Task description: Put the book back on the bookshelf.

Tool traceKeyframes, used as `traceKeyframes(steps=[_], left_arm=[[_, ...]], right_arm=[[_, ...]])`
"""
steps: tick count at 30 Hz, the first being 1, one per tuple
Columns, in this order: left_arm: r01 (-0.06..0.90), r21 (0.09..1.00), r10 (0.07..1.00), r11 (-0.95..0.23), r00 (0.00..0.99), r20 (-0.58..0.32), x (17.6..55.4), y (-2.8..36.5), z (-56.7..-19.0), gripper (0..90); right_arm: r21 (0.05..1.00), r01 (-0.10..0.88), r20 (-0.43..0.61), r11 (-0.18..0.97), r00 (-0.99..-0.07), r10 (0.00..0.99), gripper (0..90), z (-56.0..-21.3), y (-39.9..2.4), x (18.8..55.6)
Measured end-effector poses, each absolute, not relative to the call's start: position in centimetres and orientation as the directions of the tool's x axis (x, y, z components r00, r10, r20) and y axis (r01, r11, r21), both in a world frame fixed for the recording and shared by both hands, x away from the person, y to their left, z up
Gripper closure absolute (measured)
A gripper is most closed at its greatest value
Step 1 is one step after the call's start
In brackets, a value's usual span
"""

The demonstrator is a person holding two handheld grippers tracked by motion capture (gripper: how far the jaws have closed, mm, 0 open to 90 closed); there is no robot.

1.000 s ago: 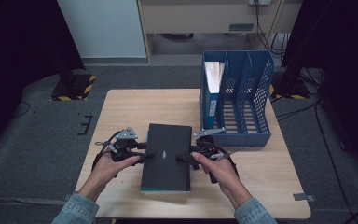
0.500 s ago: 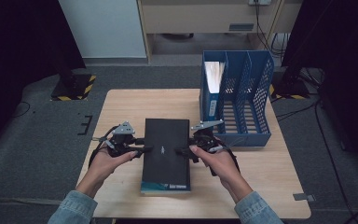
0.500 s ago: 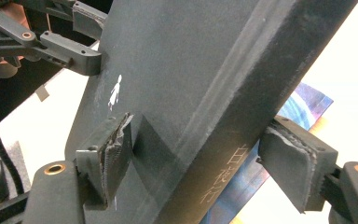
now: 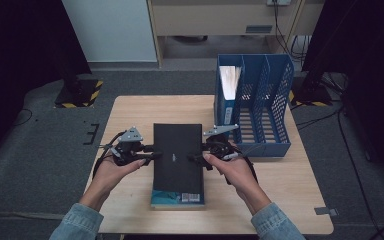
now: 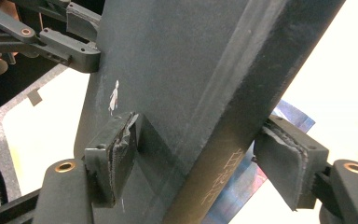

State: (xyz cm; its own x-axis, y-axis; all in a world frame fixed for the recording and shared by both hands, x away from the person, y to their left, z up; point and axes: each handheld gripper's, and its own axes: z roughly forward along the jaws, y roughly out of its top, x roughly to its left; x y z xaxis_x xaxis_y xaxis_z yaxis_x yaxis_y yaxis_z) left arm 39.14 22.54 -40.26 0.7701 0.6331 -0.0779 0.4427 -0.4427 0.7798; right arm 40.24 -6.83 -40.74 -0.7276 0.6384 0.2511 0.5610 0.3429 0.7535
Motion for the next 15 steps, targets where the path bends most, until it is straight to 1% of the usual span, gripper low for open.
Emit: traceKeyframes(steps=[10,15], left_arm=[[0.434,0.781,0.647,-0.449,0.761,-0.051,40.1,22.8,-39.8,63.8],[0.431,0.781,0.650,-0.452,0.759,-0.043,40.5,23.0,-39.7,64.4]], right_arm=[[0.770,0.538,0.220,0.344,-0.729,0.648,32.5,-40.2,-6.3,41.3],[0.772,0.538,0.225,0.339,-0.730,0.645,33.2,-40.1,-6.1,41.9]])
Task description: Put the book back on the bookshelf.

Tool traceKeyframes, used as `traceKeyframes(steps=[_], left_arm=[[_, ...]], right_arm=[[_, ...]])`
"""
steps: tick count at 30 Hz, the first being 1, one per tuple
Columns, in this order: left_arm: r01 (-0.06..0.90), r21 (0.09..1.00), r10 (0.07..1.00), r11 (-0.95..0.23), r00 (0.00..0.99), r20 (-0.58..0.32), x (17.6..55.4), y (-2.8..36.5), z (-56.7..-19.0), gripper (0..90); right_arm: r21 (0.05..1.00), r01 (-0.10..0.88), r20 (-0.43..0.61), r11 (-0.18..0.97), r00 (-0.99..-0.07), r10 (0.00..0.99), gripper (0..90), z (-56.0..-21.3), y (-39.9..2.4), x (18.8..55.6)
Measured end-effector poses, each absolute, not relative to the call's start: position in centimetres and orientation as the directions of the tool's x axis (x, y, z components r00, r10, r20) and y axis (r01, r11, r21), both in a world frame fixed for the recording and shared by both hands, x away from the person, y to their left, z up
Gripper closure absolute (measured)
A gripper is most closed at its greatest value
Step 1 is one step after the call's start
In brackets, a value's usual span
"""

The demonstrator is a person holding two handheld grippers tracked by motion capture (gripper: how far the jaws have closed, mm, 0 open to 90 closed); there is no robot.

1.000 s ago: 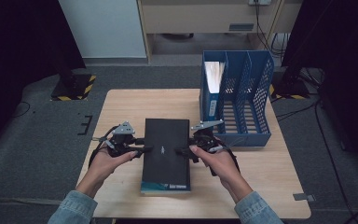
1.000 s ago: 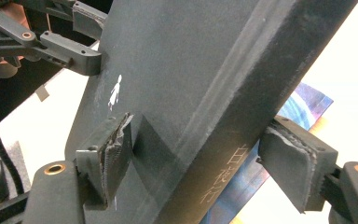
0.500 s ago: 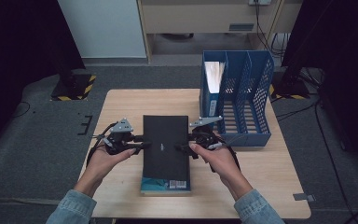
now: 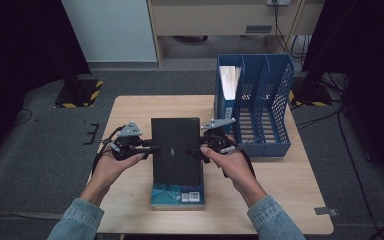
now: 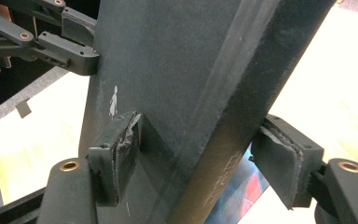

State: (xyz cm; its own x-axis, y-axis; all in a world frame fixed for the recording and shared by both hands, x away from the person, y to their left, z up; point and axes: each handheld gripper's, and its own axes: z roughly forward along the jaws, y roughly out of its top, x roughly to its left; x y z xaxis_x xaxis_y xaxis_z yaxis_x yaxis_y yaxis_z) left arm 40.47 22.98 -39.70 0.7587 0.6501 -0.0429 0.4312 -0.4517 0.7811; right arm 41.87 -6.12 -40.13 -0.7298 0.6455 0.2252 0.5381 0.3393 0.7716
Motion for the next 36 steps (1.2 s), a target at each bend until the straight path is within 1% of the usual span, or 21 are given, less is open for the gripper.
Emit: traceKeyframes(steps=[6,16,24,29,36], left_arm=[[0.420,0.774,0.657,-0.473,0.754,-0.008,41.4,22.8,-39.3,65.1],[0.425,0.770,0.664,-0.476,0.748,-0.002,42.9,22.7,-38.7,67.2],[0.418,0.763,0.673,-0.493,0.739,0.031,43.7,22.5,-38.2,67.6],[0.407,0.767,0.671,-0.497,0.740,0.042,43.2,22.4,-38.2,67.9],[0.391,0.779,0.675,-0.491,0.736,0.056,41.5,22.4,-38.3,69.5]], right_arm=[[0.773,0.538,0.218,0.337,-0.724,0.654,33.5,-40.0,-5.8,42.7],[0.779,0.535,0.203,0.327,-0.708,0.676,34.1,-39.9,-5.3,44.3],[0.785,0.530,0.192,0.320,-0.699,0.688,36.2,-39.5,-5.2,44.9],[0.788,0.519,0.174,0.332,-0.704,0.688,36.3,-39.5,-5.2,44.7],[0.792,0.501,0.155,0.348,-0.717,0.679,36.8,-39.2,-5.4,43.4]])
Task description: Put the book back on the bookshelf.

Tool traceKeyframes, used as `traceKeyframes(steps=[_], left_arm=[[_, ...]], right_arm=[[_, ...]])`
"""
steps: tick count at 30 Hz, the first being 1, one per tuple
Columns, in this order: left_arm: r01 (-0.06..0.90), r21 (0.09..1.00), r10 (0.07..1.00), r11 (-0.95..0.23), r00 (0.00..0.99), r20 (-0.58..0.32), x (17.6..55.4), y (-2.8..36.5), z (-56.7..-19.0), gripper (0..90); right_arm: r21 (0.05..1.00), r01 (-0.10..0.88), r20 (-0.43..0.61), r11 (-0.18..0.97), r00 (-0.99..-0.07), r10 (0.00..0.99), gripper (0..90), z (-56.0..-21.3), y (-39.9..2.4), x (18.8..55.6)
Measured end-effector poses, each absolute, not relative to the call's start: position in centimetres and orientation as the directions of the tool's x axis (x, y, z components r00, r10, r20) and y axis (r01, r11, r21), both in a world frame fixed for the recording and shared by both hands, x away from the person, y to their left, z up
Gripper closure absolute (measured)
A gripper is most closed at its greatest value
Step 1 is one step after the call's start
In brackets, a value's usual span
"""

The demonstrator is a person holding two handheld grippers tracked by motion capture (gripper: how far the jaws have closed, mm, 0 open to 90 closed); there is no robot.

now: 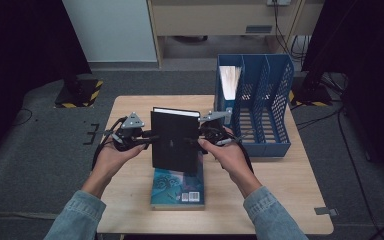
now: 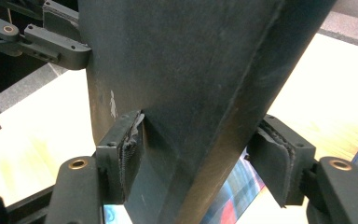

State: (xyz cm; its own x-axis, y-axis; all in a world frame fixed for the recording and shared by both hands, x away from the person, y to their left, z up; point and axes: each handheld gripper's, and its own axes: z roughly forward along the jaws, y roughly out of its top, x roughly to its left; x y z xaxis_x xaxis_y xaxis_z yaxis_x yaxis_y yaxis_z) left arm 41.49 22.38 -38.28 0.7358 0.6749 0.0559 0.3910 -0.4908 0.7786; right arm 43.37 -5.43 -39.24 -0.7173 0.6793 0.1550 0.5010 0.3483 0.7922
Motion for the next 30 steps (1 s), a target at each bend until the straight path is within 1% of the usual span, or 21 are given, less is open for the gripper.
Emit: traceKeyframes(steps=[5,10,16,21,25,27,30], left_arm=[[0.387,0.799,0.683,-0.460,0.729,0.040,39.8,22.7,-38.7,69.9],[0.390,0.804,0.681,-0.448,0.732,0.023,38.1,23.4,-39.2,70.6],[0.373,0.799,0.676,-0.472,0.735,0.056,36.5,23.2,-39.2,69.9],[0.367,0.800,0.673,-0.475,0.737,0.062,35.8,23.0,-39.3,69.0],[0.366,0.797,0.668,-0.480,0.741,0.062,35.8,23.1,-39.2,69.1],[0.364,0.795,0.666,-0.486,0.743,0.067,35.8,23.0,-39.2,69.3],[0.361,0.794,0.664,-0.490,0.745,0.071,35.8,23.0,-39.2,69.1]], right_arm=[[0.810,0.477,0.149,0.342,-0.729,0.668,37.5,-39.2,-5.7,42.0],[0.817,0.447,0.123,0.363,-0.751,0.649,37.9,-38.9,-5.6,40.5],[0.819,0.412,0.084,0.400,-0.775,0.626,37.2,-38.7,-5.4,39.0],[0.818,0.400,0.074,0.413,-0.786,0.614,36.3,-38.7,-5.5,38.3],[0.818,0.400,0.084,0.412,-0.793,0.603,33.5,-38.7,-5.4,38.5],[0.814,0.382,0.060,0.437,-0.804,0.591,30.1,-38.4,-5.2,38.8],[0.808,0.372,0.054,0.456,-0.819,0.571,26.1,-37.6,-4.7,39.4]])
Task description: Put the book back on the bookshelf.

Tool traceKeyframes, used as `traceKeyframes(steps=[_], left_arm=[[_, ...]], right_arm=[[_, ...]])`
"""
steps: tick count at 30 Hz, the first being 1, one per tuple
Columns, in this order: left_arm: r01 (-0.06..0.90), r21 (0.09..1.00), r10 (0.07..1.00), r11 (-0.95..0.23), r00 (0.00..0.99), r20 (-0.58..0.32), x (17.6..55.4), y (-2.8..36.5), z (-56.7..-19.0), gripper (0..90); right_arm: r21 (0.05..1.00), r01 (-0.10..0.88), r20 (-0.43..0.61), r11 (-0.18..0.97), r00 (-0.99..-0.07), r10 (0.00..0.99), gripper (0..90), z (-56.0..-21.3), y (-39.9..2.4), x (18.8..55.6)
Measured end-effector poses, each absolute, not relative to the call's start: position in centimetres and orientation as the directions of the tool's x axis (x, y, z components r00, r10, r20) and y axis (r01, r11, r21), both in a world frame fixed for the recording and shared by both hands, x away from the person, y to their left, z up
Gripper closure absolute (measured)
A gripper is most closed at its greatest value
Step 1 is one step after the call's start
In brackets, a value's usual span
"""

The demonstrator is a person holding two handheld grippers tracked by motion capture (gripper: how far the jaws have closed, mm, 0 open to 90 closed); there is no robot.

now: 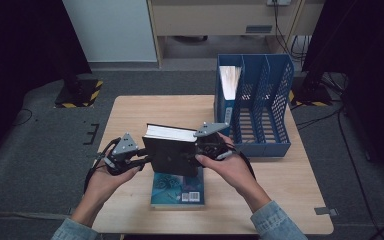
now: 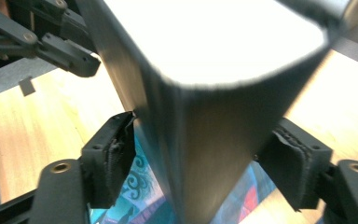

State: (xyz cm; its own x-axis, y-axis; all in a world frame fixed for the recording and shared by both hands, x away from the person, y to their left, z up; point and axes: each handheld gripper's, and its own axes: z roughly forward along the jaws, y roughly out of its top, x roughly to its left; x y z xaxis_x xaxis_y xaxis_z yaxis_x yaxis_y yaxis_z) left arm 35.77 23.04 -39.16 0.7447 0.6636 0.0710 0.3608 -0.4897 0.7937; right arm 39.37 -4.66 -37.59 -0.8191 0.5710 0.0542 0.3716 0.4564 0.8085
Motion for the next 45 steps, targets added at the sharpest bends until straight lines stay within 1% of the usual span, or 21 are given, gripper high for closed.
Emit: traceKeyframes(steps=[7,10,15,18,26,31,36,38,41,45], left_arm=[[0.360,0.801,0.668,-0.478,0.742,0.065,35.8,23.1,-39.3,68.5],[0.360,0.804,0.670,-0.473,0.739,0.063,35.8,23.0,-39.4,67.2],[0.370,0.811,0.682,-0.453,0.729,0.048,35.6,23.0,-39.6,63.5],[0.380,0.811,0.697,-0.445,0.715,0.048,35.5,23.1,-39.7,60.7],[0.409,0.809,0.724,-0.421,0.689,0.029,36.0,23.4,-40.2,56.9],[0.419,0.809,0.735,-0.413,0.677,0.024,36.4,23.5,-40.2,56.7],[0.430,0.812,0.755,-0.395,0.655,0.020,37.0,23.8,-40.3,57.8],[0.433,0.815,0.758,-0.386,0.652,0.013,37.2,23.8,-40.4,58.5],[0.433,0.817,0.757,-0.381,0.653,0.007,37.2,23.9,-40.5,58.4],[0.437,0.816,0.757,-0.380,0.654,0.002,37.2,23.9,-40.6,56.3]], right_arm=[[0.793,0.330,0.019,0.512,-0.854,0.521,18.5,-36.5,-3.8,40.3],[0.787,0.316,0.008,0.531,-0.865,0.502,18.7,-36.2,-3.6,40.7],[0.781,0.300,-0.003,0.548,-0.875,0.484,22.2,-35.9,-3.0,40.9],[0.772,0.296,-0.016,0.562,-0.875,0.484,22.7,-36.0,-2.6,40.9],[0.763,0.307,-0.001,0.568,-0.879,0.476,27.7,-36.1,-2.6,40.9],[0.765,0.310,0.004,0.565,-0.879,0.477,32.9,-36.0,-2.8,40.6],[0.762,0.296,0.001,0.576,-0.890,0.457,36.4,-35.9,-2.6,39.8],[0.757,0.288,-0.007,0.587,-0.894,0.447,36.5,-35.9,-2.3,39.5],[0.759,0.291,-0.011,0.583,-0.889,0.458,36.1,-35.8,-2.1,39.8],[0.768,0.288,-0.009,0.572,-0.888,0.460,35.0,-35.5,-1.6,40.1]])
